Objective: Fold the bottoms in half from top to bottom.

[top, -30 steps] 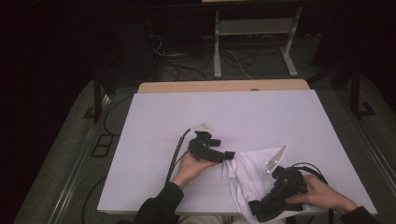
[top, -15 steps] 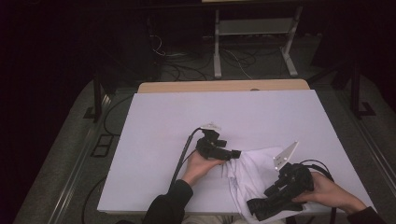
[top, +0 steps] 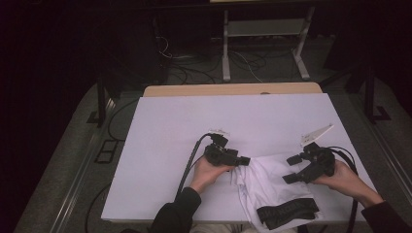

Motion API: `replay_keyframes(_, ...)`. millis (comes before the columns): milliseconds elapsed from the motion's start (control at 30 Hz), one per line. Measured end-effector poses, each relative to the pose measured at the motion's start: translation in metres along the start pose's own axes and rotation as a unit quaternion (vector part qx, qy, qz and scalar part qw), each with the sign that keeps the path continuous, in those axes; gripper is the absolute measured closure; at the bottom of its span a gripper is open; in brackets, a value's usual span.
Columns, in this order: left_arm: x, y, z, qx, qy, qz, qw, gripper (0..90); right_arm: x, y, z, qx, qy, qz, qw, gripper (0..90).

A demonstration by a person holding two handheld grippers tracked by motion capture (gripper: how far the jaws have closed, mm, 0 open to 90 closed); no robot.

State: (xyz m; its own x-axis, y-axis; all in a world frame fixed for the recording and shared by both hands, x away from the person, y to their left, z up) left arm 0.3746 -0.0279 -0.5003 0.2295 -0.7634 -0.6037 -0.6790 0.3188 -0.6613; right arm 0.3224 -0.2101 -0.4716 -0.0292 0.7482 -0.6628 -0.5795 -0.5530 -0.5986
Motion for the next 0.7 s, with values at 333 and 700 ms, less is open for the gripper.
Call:
replay_keyframes(333,0.001,0.004,0.0,-0.005,0.014,0.015,0.9998,33.8,-0.015,-0.005,-0.056,0.059,0.06,-0.05,0.9952,12.7)
replay_keyframes(700,0.003,0.01,0.002,0.001,0.027,0.037,0.9989,62.3,-0.014,0.005,-0.092,0.103,0.067,-0.045,0.9914,25.6)
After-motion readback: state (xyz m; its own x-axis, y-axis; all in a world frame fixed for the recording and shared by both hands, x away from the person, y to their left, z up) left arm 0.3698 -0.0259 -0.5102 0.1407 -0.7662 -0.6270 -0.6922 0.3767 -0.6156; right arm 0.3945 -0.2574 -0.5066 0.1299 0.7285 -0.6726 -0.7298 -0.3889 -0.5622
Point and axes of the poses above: each handheld gripper's, and its own axes: x roughly forward along the jaws, y roughly out of its underside, z roughly to its left, the point moved 9 cm from there along x, roughly forward along the jaws, and after that the axes turned 7 degrees about -y, right-handed, at the moved point
